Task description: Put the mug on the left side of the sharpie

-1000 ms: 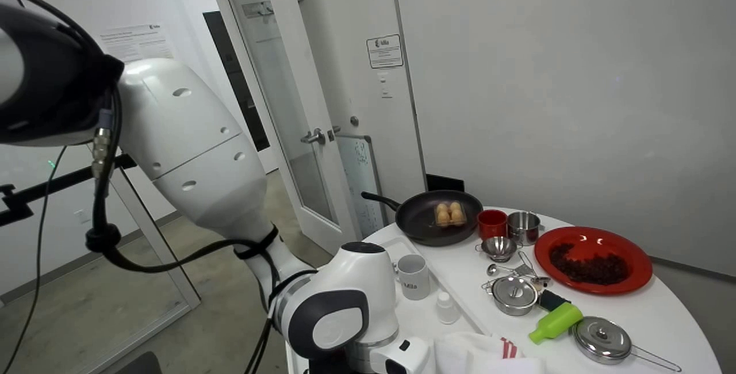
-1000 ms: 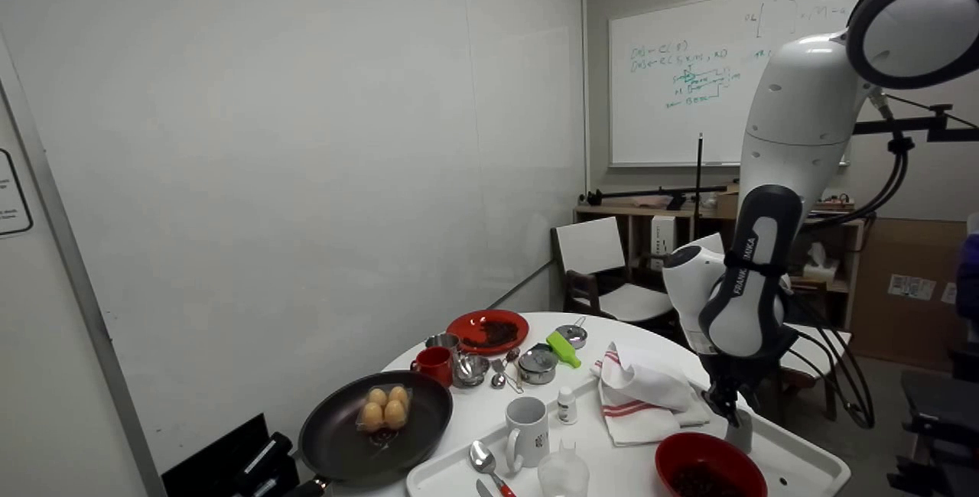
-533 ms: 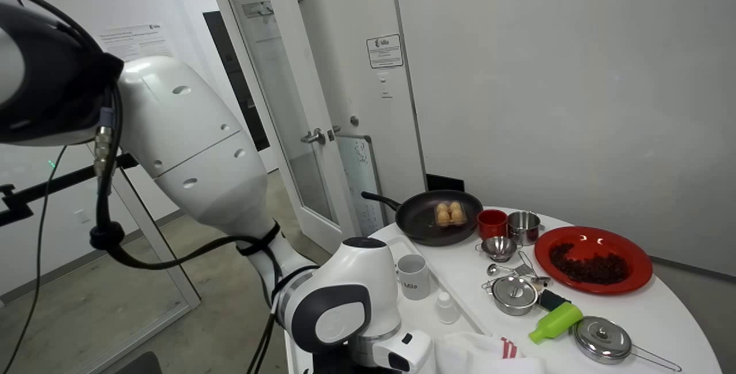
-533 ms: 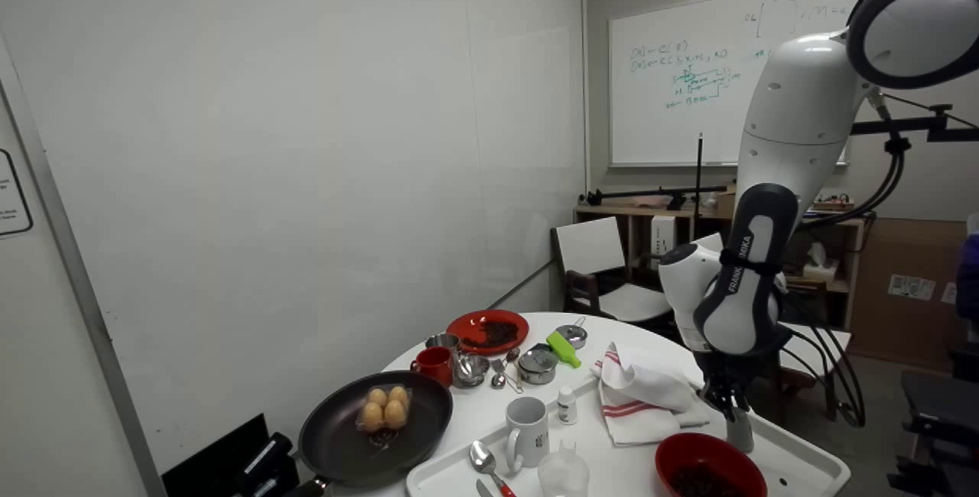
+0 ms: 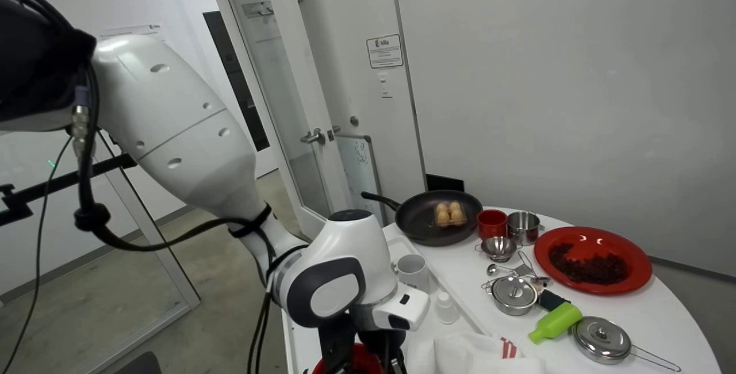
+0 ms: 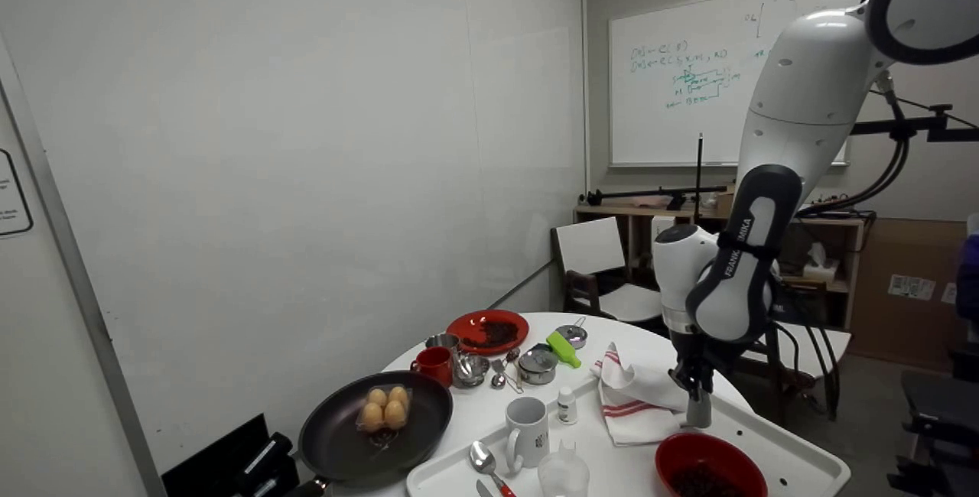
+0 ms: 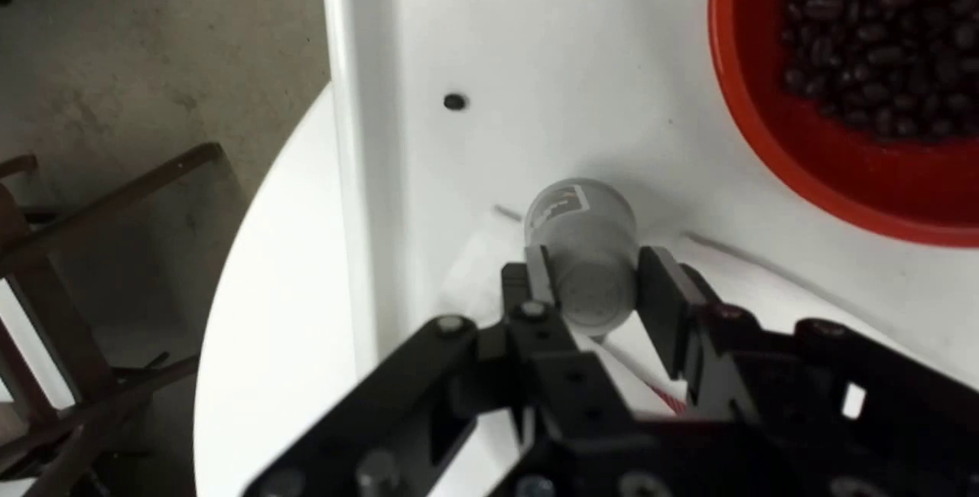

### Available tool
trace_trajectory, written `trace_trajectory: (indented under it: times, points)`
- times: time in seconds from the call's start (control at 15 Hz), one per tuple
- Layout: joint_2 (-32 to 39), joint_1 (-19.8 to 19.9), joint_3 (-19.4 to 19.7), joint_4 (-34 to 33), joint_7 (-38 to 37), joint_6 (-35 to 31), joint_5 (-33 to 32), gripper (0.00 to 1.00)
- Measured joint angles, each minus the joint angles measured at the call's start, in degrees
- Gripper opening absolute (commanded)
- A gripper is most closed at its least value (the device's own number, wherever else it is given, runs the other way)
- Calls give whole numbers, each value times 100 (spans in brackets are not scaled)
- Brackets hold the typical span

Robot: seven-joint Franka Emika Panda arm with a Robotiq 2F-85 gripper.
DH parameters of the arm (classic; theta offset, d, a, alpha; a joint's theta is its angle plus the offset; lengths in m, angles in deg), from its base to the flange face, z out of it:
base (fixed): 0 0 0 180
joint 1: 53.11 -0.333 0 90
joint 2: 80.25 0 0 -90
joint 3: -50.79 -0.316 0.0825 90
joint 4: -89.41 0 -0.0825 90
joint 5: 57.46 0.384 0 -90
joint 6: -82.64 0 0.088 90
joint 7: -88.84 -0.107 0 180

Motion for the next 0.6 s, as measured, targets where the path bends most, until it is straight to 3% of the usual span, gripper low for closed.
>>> trace_trajectory:
  times: [0.6]
  points:
    - [-1286, -333, -99, 620, 511, -481, -16, 12]
